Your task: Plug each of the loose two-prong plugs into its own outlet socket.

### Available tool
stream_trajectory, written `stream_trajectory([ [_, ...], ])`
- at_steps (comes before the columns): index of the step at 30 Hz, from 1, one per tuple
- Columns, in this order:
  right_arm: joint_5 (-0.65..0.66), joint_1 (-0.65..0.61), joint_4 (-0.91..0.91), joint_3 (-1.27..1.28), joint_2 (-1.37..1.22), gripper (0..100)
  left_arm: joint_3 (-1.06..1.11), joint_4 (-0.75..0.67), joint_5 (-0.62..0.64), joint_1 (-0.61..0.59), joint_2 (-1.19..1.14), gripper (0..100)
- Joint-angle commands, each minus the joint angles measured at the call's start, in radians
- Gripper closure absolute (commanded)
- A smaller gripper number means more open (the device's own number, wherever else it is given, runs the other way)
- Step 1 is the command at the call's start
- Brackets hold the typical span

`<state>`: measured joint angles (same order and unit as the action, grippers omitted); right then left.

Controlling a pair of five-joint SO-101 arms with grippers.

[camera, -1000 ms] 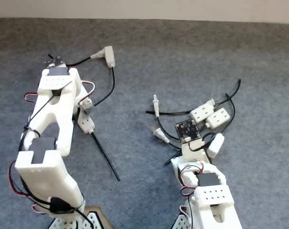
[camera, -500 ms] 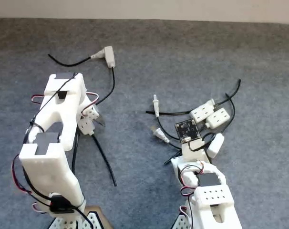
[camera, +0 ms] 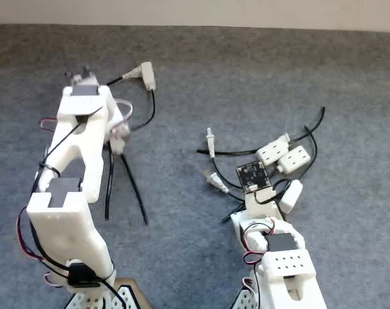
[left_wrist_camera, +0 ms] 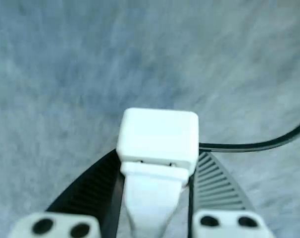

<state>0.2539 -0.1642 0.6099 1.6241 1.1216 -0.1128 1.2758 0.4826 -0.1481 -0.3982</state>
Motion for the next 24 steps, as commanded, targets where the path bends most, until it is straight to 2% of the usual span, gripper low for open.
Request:
stream_trajectory([
  [1, -0.006, -0.01, -0.024, -0.002, 0.01, 99.1, -0.312, -0.018, -0.008, -0.031, 0.012, 99],
  [6, -0.006, -0.01, -0.024, -0.002, 0.01, 99.1, -0.601, -0.071, -0.232, -0.042, -0.031, 99],
  [11, -0.006, -0.01, -0.024, -0.002, 0.01, 99.1, -0.843, -0.137, -0.341, -0.048, -0.2, 99],
  [16, -0.006, -0.01, -0.024, -0.002, 0.01, 99.1, -1.023, -0.141, -0.356, -0.048, -0.424, 98],
  [24, -0.006, -0.01, -0.024, -0.002, 0.01, 99.1, -1.268, -0.15, -0.358, -0.067, -0.763, 81],
])
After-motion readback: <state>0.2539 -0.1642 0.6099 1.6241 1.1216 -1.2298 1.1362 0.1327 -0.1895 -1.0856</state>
